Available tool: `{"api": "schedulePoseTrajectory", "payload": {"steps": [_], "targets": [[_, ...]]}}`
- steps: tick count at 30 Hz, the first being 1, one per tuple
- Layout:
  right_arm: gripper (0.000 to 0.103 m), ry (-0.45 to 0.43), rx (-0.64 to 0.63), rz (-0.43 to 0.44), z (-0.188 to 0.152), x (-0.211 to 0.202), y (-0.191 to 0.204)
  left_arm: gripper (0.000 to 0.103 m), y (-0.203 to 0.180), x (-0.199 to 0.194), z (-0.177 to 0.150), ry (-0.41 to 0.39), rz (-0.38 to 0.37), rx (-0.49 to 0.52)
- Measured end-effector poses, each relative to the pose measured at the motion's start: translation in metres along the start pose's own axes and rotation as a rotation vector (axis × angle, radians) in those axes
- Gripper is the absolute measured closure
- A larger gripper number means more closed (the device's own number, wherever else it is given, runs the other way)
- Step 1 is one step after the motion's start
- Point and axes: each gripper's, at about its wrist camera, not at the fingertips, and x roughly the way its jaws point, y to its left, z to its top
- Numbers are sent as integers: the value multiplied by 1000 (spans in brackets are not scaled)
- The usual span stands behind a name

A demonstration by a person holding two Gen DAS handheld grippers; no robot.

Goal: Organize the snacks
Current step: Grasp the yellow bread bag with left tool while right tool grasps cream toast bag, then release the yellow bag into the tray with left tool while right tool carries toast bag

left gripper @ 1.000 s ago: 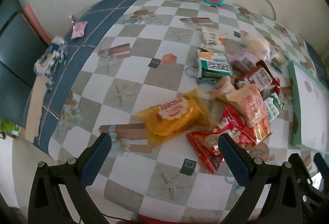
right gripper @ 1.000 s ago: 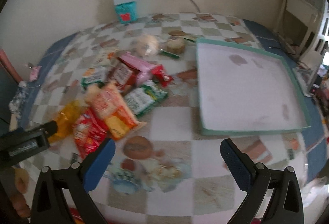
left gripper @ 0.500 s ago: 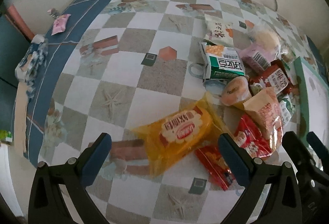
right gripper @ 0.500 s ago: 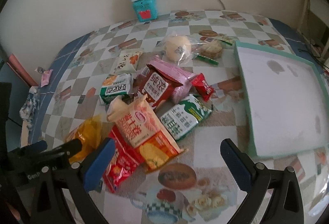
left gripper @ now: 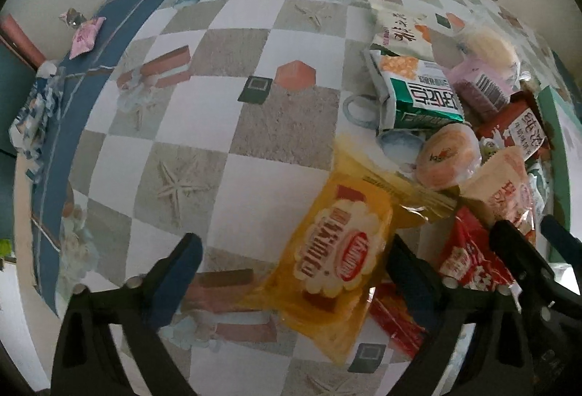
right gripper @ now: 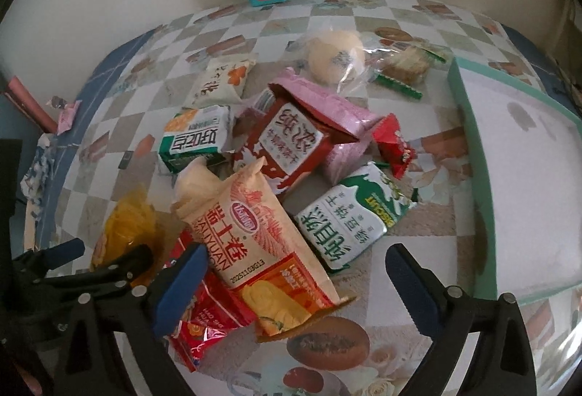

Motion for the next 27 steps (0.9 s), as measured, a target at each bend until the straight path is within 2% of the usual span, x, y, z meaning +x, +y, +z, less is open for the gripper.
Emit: {"api": "schedulePoseTrajectory", "payload": {"steps": [1,3,5,8,13,18,27], "targets": [[13,-3,-13,3,0,-1,2,14,1,0,-1,1,-11,-4],[17,-10,-38,0,0,-3,6,36,2,-2,-3,-1,-32,-6],[24,-11,-52,18,0,-5,8,43,3,-3,-5,3,-42,-10],[41,-9,-69,55,0,-7,9,48,3,-4,-9,3,-45,-22],[54,-2,-77,80,-2,-9,9,53,-2,-8,-19,5,-51,-54],[58,20,-56,121,-2,-11,0,55,1,-13,-22,11,-28,-89],[60,-11,-7,180,3,-32,-16,56,13,-43,-29,6,6,-146]]}}
